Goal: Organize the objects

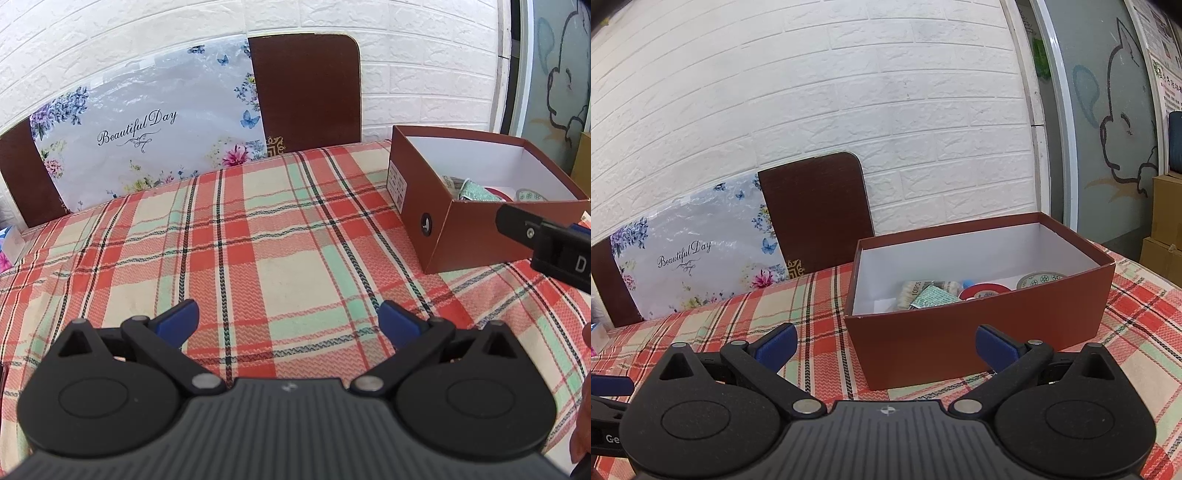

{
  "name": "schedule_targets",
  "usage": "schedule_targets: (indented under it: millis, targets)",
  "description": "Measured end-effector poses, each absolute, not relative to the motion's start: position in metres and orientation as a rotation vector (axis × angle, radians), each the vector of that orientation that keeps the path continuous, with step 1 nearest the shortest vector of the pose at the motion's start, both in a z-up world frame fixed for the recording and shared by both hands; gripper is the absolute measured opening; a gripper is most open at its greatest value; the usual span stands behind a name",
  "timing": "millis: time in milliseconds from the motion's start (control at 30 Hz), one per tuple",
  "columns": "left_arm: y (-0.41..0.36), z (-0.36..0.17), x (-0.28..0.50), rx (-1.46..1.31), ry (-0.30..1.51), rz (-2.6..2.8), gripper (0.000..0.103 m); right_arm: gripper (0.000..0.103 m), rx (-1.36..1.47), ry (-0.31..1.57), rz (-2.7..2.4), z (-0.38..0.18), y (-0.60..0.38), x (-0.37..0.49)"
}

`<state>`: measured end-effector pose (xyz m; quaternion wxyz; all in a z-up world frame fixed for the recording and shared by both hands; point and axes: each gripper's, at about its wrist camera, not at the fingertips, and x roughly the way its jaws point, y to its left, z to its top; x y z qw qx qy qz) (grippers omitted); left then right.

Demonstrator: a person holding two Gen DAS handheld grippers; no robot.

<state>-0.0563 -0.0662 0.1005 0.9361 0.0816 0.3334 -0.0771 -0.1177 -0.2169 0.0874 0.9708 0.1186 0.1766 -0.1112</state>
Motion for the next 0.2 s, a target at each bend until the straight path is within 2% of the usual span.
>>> schedule_targets:
  millis: [200]
  targets:
    - [-0.0671, 0.1015, -0.0569, 0.17, 0.653, -0.167, 0.103, 0.102, 0.229, 0.354, -0.224, 0.0875, -0.2149, -0.1193]
